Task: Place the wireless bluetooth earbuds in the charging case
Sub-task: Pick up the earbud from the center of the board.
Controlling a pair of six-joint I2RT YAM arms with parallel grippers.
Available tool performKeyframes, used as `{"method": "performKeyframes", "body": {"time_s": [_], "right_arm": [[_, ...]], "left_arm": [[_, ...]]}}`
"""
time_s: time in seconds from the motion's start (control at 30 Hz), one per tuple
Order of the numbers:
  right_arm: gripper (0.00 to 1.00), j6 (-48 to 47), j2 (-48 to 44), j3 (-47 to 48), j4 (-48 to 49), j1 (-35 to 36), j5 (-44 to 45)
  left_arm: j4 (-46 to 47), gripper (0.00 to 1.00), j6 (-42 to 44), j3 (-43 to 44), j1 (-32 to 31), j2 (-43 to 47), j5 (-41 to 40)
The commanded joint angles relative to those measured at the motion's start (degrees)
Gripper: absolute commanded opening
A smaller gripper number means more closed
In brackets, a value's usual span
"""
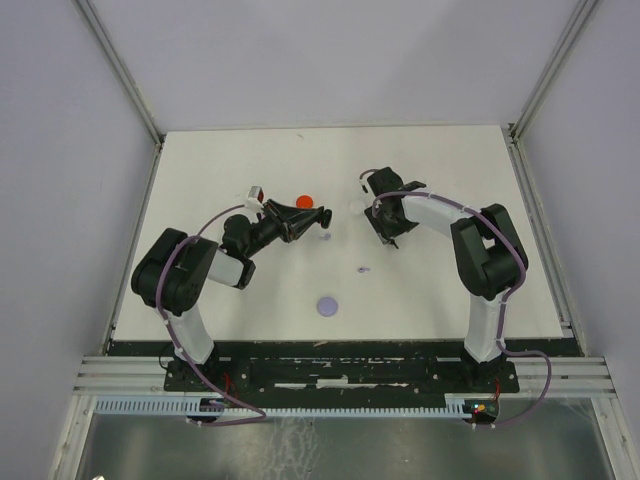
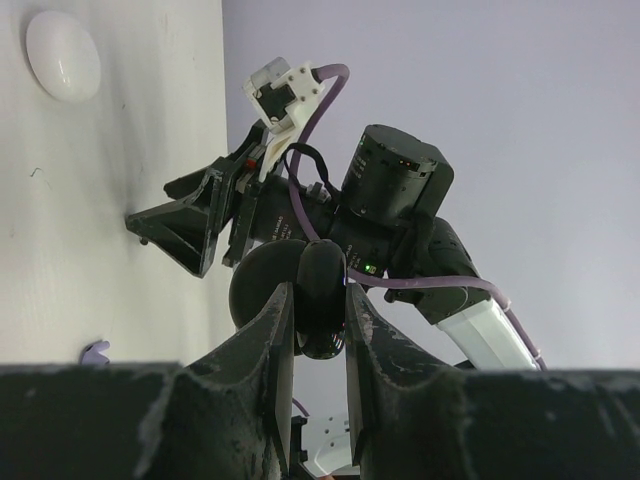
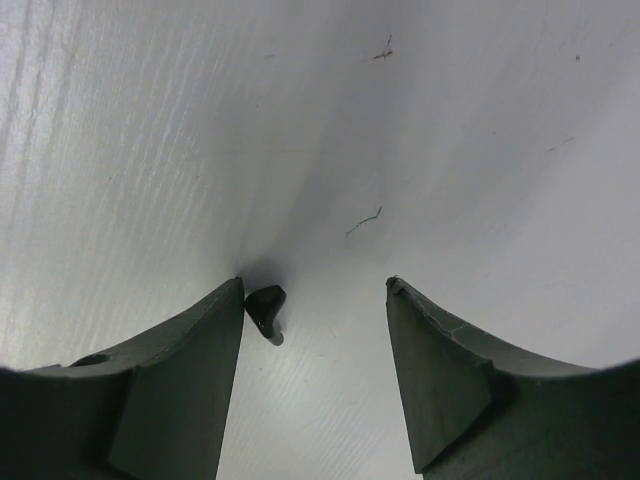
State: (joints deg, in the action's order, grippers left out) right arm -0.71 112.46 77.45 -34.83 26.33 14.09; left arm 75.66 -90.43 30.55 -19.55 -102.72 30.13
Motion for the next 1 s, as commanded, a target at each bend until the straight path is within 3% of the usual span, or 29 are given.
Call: {"method": "performKeyframes", "body": {"time_s": [0.0, 0.6, 0.97], "right_arm": [[0.66, 1.36, 1.08, 1.11, 0.99, -0.52, -0.56], [0.45, 4.28, 0.36, -0.27, 0.99, -0.93, -6.69], [0.40, 5.43, 0.47, -0.94, 0.75, -2.27, -7.62]], "left_arm": [[4.67, 0.03, -2.78, -0.36, 0.48, -0.79, 0.51], [5.15, 0.03, -2.91, -0.73, 0.58, -0.99, 0.46], [5.15, 0.03, -3.01, -0.87, 0.54, -0.73, 0.37]]}}
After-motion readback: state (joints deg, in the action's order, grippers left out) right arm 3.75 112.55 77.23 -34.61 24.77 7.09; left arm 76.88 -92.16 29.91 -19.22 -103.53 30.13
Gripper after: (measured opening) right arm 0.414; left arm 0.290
